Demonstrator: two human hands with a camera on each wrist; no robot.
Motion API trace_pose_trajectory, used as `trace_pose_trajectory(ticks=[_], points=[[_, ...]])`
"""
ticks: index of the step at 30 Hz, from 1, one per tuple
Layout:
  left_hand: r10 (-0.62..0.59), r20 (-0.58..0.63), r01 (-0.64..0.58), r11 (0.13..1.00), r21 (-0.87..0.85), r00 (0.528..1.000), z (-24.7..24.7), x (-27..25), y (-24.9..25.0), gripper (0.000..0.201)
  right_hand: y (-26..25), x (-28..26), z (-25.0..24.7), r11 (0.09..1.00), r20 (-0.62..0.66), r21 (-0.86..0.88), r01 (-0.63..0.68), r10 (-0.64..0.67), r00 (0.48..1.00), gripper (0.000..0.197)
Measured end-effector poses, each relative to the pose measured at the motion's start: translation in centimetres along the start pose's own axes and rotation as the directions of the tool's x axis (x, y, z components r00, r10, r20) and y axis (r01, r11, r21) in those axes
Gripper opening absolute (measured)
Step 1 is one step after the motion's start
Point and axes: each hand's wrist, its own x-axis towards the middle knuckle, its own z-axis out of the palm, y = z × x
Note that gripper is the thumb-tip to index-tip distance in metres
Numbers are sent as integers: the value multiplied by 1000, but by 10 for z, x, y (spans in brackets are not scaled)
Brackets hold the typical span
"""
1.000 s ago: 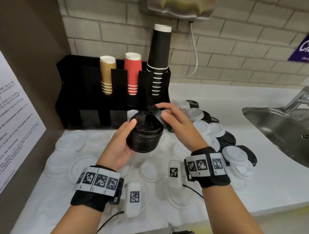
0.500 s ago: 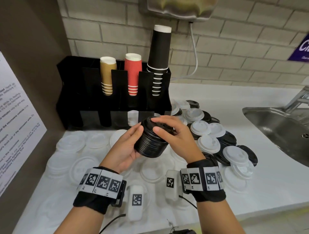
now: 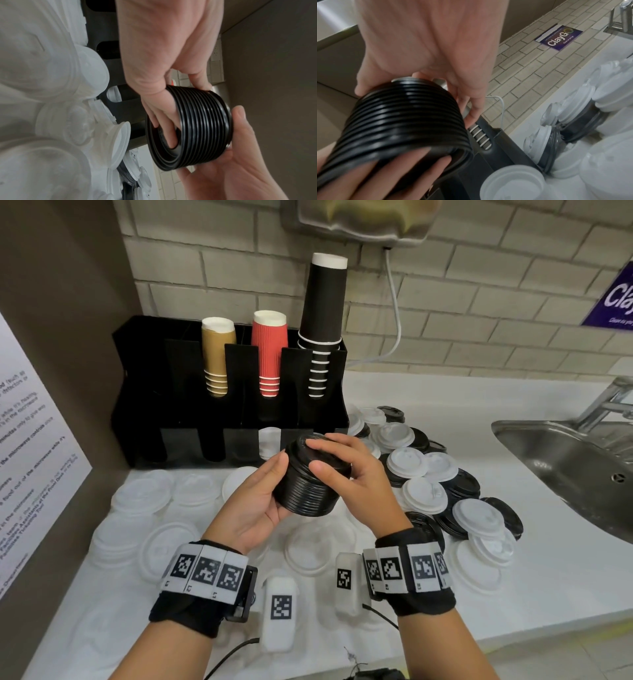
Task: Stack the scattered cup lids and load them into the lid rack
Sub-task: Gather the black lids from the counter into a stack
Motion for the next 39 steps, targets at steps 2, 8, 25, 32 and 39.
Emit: trace_pose_trajectory(ticks=[2,8,25,32,39], points=[[2,15,-3,999,38,1000,0,0,1,49,-2,1,-3,1000,22,-16,-17,18,1000,29],[9,22,-11,995,99,1000,0,1,0,52,-7,0,-7,998,65,-35,-56,58,996,31],[54,122,-65,994,92,991,16,8,-11,54,-19,6,-37,980,228,-195,31,15,973,36],[120,76,-119,993,-20,990,21,15,-8,45,-4,-7,-107,608,-36,-724,-325,437,899,28],[141,58,-142,990,13,988,29,16,-10,51,27,-26,-98,237,-57,-905,-353,755,653,76]])
